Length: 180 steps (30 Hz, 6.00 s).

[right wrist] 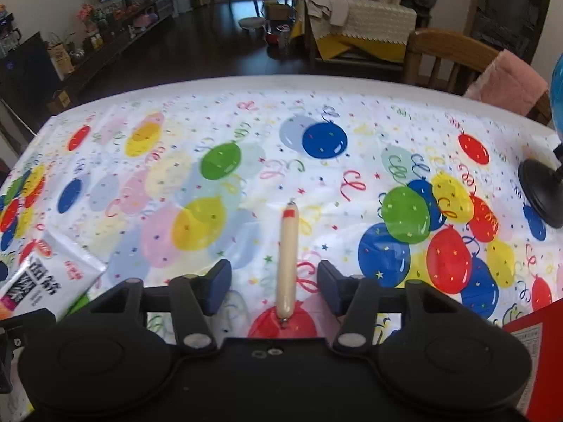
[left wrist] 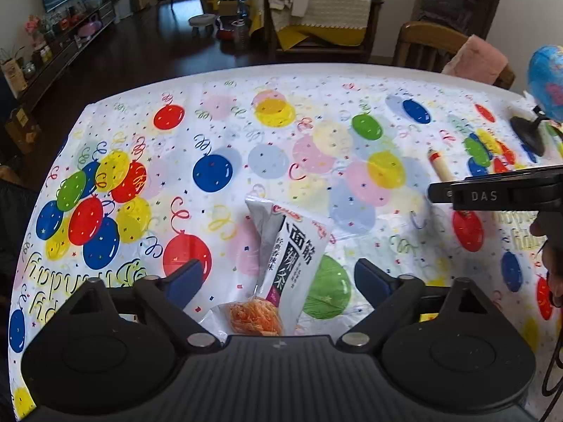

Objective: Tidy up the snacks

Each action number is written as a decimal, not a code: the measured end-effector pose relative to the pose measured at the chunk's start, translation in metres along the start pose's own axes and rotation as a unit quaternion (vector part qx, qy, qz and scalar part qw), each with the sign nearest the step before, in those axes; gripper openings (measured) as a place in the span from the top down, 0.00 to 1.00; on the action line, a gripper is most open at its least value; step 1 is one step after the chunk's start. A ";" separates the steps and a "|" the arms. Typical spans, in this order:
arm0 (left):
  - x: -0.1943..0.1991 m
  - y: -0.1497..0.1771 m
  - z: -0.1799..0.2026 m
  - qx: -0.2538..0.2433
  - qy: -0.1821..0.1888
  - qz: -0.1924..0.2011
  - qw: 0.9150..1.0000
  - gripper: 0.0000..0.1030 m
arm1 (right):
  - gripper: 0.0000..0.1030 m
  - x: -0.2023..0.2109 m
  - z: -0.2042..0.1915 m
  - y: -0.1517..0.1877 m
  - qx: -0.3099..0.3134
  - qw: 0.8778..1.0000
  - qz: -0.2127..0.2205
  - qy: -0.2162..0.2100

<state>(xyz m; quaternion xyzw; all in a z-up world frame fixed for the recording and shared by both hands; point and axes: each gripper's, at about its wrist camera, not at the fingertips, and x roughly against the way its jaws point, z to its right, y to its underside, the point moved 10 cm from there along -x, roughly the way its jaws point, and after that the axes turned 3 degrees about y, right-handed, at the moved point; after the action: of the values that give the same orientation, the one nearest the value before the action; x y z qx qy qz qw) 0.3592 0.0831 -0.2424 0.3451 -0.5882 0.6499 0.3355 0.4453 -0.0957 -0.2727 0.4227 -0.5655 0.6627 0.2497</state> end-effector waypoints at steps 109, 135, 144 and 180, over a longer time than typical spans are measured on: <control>0.089 0.011 0.413 -0.180 0.119 0.014 0.976 0.79 | 0.92 0.225 0.273 0.169 -0.173 0.983 0.068 0.004; 0.104 0.028 0.397 -0.181 0.154 0.031 0.971 0.40 | 0.71 0.247 0.259 0.177 -0.169 0.982 0.077 0.019; 0.139 0.031 0.371 -0.168 0.162 0.057 0.971 0.32 | 0.49 0.278 0.246 0.175 -0.174 0.978 0.110 0.027; 0.235 0.052 0.304 -0.135 0.189 0.123 0.965 0.00 | 0.00 0.354 0.196 0.180 -0.189 0.961 0.200 0.027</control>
<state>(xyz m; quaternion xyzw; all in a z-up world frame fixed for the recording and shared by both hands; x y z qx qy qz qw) 0.2061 -0.2173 -0.0505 0.0929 -0.6341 0.6543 0.4015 0.1709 -0.3783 -0.0702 0.2283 -0.7465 0.5915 0.2022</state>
